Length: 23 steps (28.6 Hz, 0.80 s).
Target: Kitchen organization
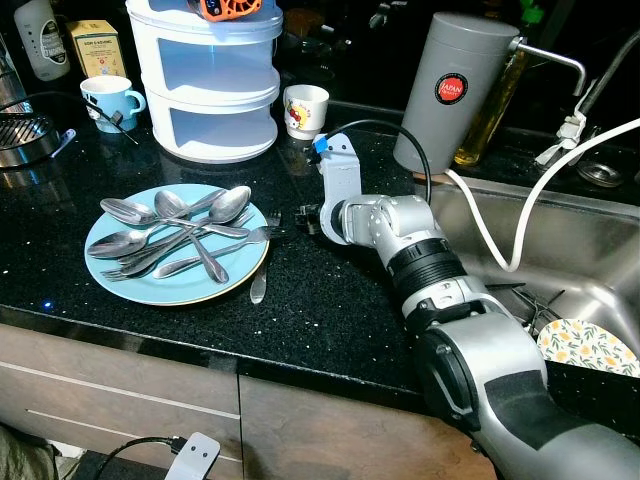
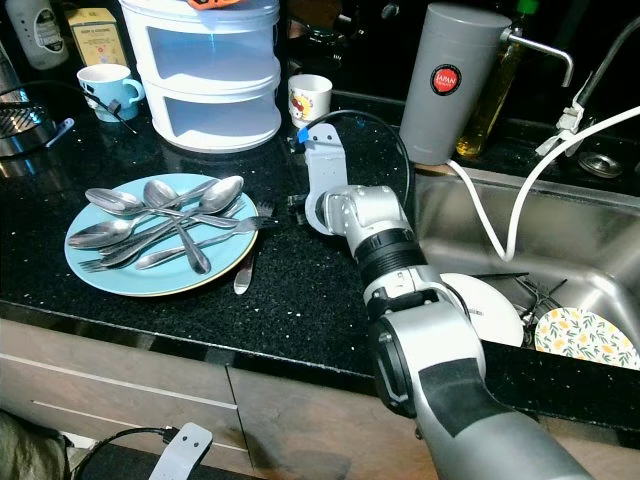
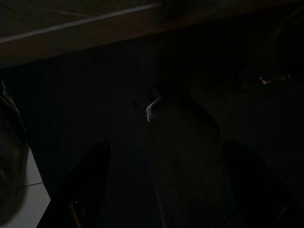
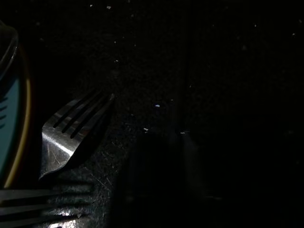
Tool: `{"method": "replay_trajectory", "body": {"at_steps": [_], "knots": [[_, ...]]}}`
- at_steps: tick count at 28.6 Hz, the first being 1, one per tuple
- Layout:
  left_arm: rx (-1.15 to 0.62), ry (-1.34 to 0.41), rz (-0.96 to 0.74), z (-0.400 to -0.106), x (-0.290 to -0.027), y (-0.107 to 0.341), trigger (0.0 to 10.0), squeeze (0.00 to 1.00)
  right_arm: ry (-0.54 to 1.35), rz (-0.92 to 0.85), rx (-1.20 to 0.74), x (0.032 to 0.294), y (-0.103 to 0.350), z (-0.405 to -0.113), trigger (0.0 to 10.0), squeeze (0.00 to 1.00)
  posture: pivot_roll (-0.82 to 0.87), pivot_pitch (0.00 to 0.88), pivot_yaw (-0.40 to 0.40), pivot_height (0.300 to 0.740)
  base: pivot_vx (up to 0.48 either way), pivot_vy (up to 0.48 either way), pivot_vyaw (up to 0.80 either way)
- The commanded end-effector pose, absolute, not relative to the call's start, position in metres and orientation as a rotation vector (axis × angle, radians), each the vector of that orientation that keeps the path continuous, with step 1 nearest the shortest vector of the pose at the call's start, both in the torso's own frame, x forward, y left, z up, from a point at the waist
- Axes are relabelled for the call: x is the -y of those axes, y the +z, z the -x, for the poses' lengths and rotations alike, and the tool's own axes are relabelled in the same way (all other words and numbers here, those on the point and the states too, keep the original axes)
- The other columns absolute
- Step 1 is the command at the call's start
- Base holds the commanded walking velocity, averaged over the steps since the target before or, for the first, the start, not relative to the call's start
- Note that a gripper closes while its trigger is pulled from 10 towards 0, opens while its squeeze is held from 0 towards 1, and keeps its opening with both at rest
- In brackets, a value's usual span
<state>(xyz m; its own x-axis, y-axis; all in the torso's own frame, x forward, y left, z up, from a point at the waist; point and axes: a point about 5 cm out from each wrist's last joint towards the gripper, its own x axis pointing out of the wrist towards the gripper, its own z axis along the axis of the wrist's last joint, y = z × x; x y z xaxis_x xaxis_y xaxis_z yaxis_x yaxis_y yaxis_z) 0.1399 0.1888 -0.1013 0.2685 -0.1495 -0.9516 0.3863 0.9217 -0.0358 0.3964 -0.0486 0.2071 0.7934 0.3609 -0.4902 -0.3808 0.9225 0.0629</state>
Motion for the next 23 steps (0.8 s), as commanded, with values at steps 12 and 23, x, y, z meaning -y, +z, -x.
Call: {"method": "replay_trajectory", "body": {"at_steps": [12, 23], "knots": [[-1.255, -0.375, -0.222, -0.137, -0.184, -0.103, 10.0, 0.0, 0.298, 0.07, -0.514, 0.074, 0.203, -0.403, 0.0, 0.0, 0.0, 0.0, -0.083, 0.74, 0.0, 0.0, 0.0], [-1.252, -0.372, -0.222, -0.138, -0.185, -0.102, 10.0, 0.0, 0.267, -0.107, -0.406, 0.116, 0.228, -0.411, 0.0, 0.0, 0.0, 0.0, -0.074, 0.74, 0.0, 0.0, 0.0]]}}
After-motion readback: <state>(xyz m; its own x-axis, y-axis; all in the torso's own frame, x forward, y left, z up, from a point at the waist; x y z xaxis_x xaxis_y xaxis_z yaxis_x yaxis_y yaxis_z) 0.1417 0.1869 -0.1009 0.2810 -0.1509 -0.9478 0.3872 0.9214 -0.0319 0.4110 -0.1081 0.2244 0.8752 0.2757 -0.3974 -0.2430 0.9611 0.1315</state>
